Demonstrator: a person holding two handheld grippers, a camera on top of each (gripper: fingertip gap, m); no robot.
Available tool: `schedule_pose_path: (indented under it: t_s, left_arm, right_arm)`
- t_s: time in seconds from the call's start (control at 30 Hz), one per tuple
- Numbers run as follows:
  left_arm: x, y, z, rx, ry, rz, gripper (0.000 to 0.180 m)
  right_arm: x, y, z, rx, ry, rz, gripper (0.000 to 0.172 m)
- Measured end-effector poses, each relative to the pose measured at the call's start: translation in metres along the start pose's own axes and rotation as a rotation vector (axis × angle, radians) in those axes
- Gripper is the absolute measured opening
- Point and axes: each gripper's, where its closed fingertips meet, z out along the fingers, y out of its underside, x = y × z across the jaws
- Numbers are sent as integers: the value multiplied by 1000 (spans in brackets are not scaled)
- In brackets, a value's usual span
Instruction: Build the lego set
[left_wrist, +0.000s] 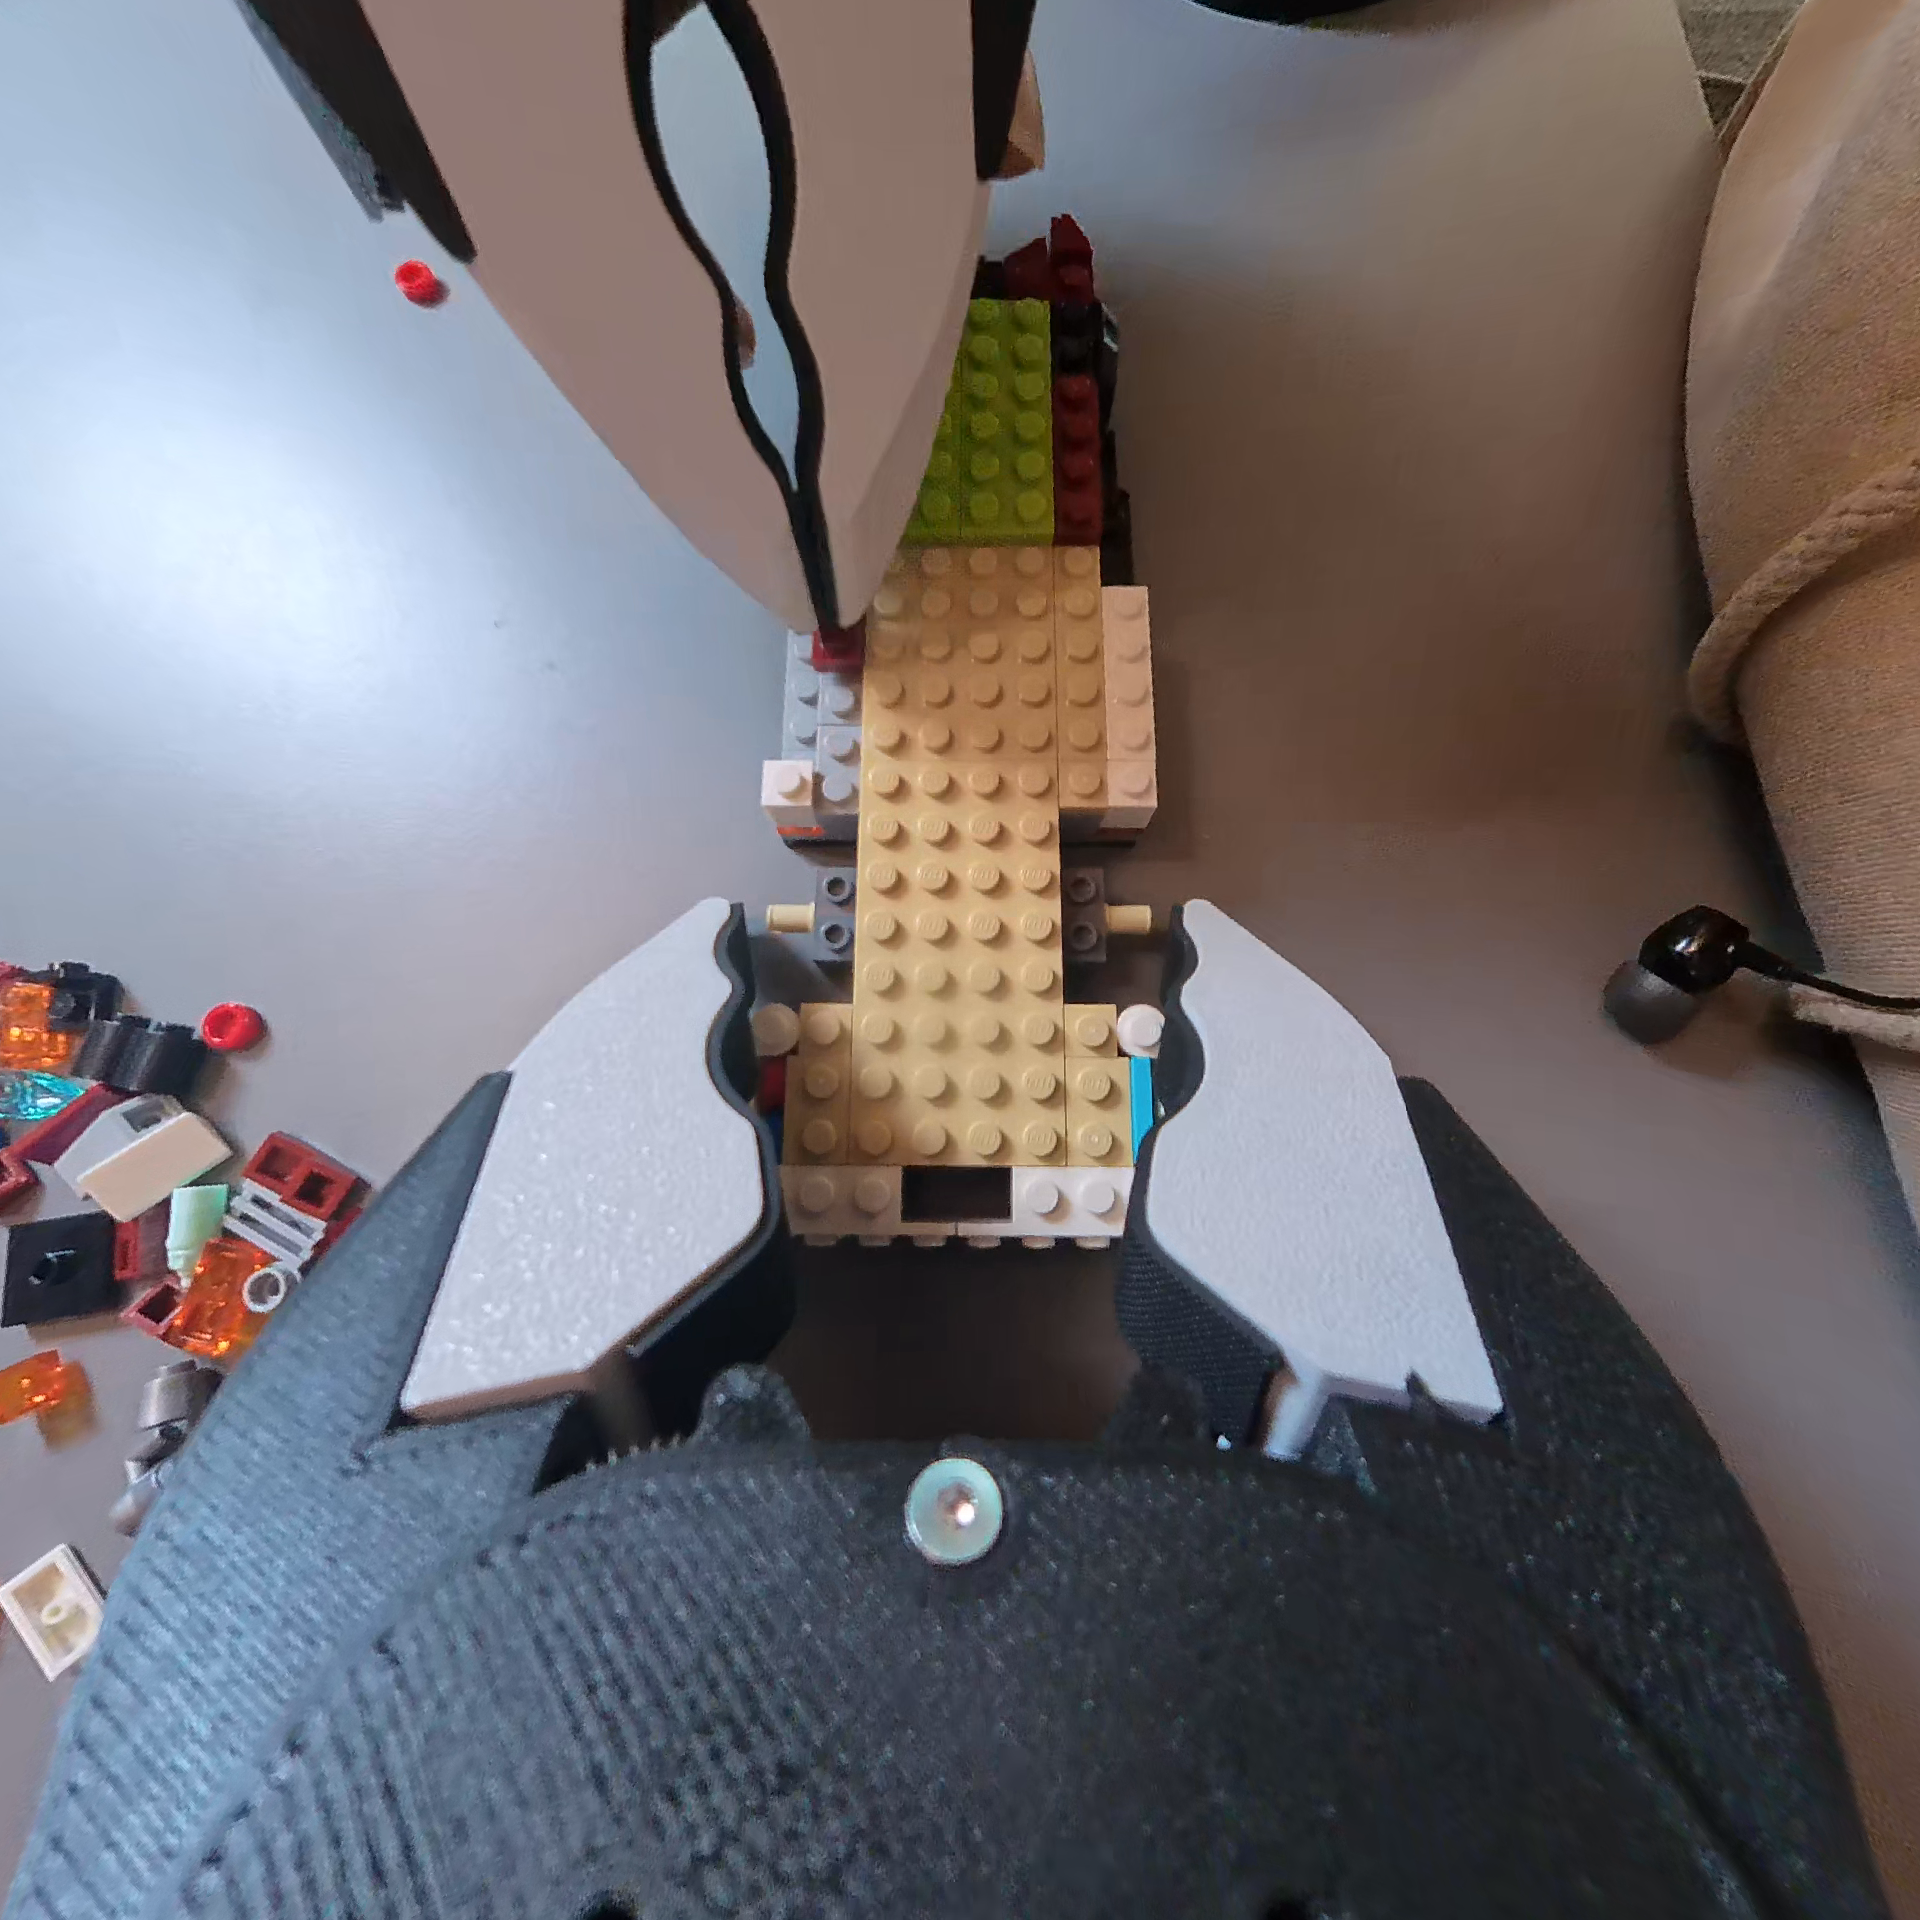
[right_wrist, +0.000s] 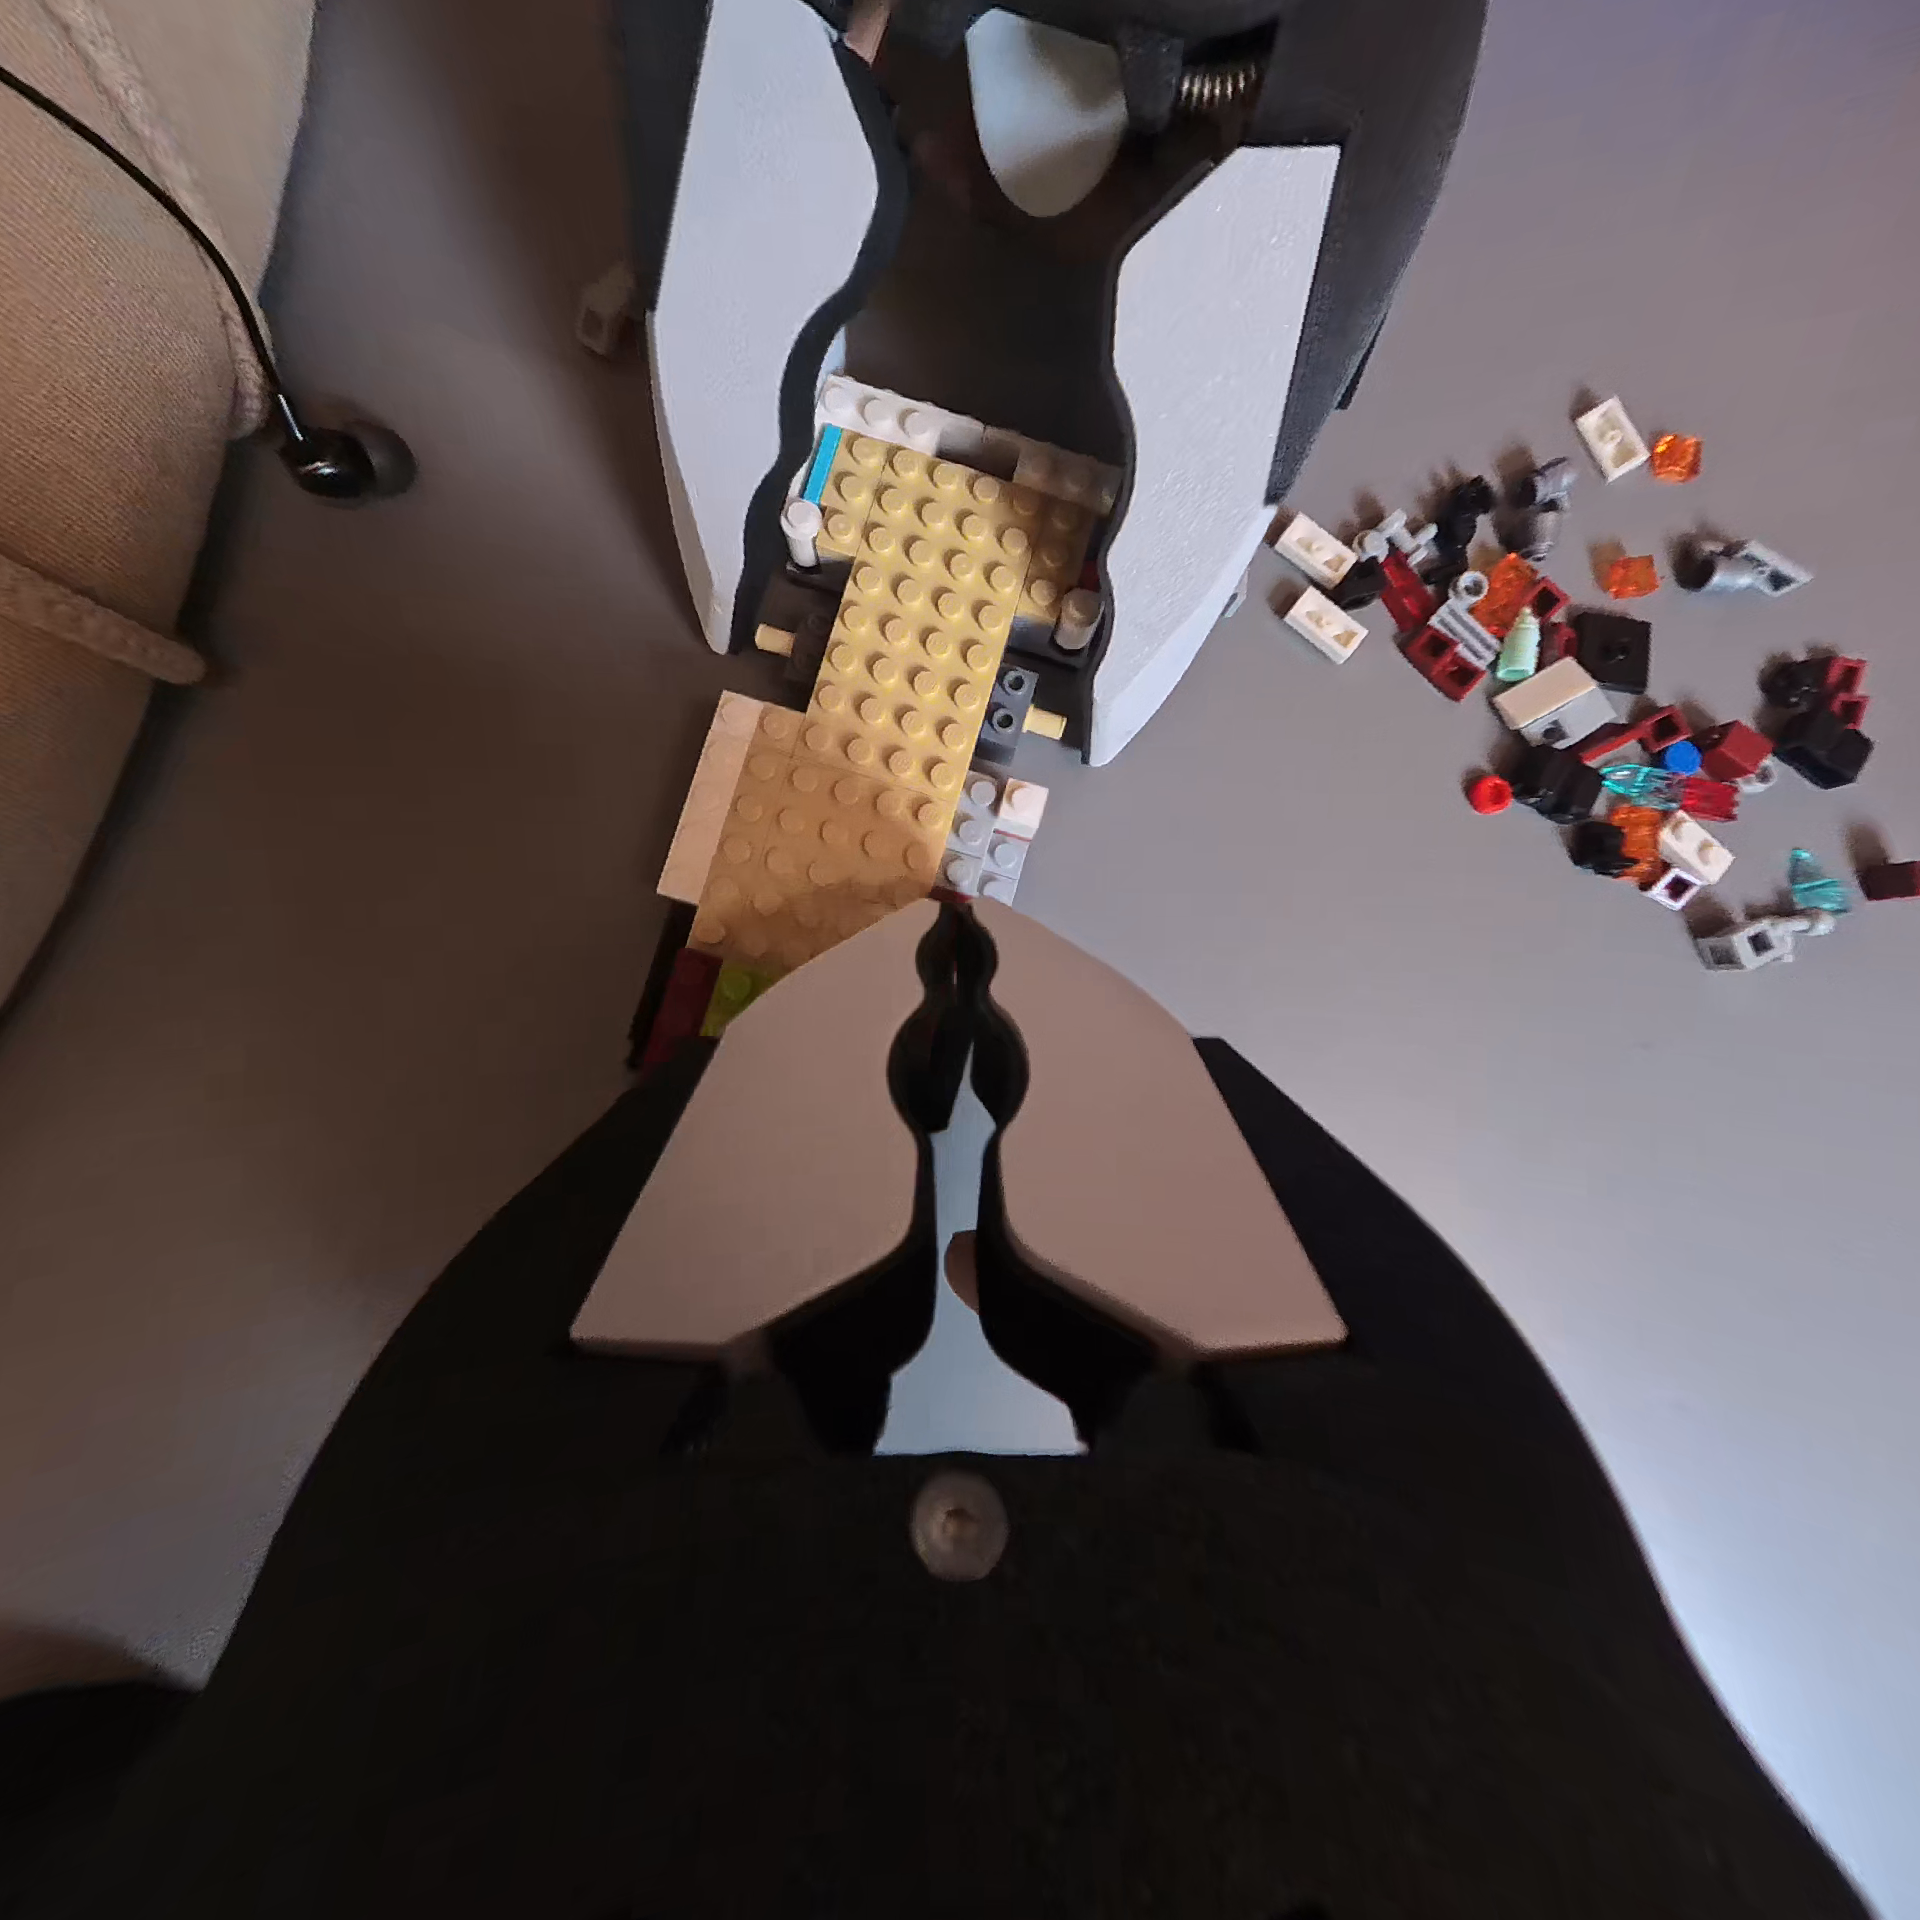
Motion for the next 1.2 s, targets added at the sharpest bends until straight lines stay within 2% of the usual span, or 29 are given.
schedule_pose_path:
  t_s: [0.1, 0.13, 0.27, 0.43, 0.57, 0.67, 0.83, 1.03, 1.1, 1.2]
  left_arm:
    - [0, 0, 0, 1, -1, 1, 76]
    - [0, 0, 0, 2, -1, 2, 76]
    - [0, 0, 0, 3, -1, 4, 76]
    - [0, 0, 0, 7, -4, 5, 76]
    - [0, 0, 0, 12, -6, 11, 76]
    - [0, 0, -1, 12, -11, 16, 76]
    - [0, 0, -1, 14, -19, 17, 76]
    - [0, 0, -2, 14, -21, 20, 76]
    - [0, 0, -2, 12, -24, 23, 76]
    - [0, -1, -5, 19, -19, 29, 75]
  right_arm:
    - [-2, 0, 0, 22, 18, -7, 0]
    - [-1, -1, 0, 32, 13, 11, 5]
    - [4, -4, -2, 55, -62, 95, 10]
    - [25, 4, 0, 27, -93, 178, 13]
    - [39, 14, 5, -59, -35, 75, 17]
    - [38, 19, 13, -119, -45, 39, 15]
    - [39, 20, 11, -140, -21, 17, 0]
    - [55, 48, -11, -223, 111, 67, 2]
    - [49, 41, -17, -162, 92, 113, 7]
    - [24, 20, -22, -61, -33, 165, 13]
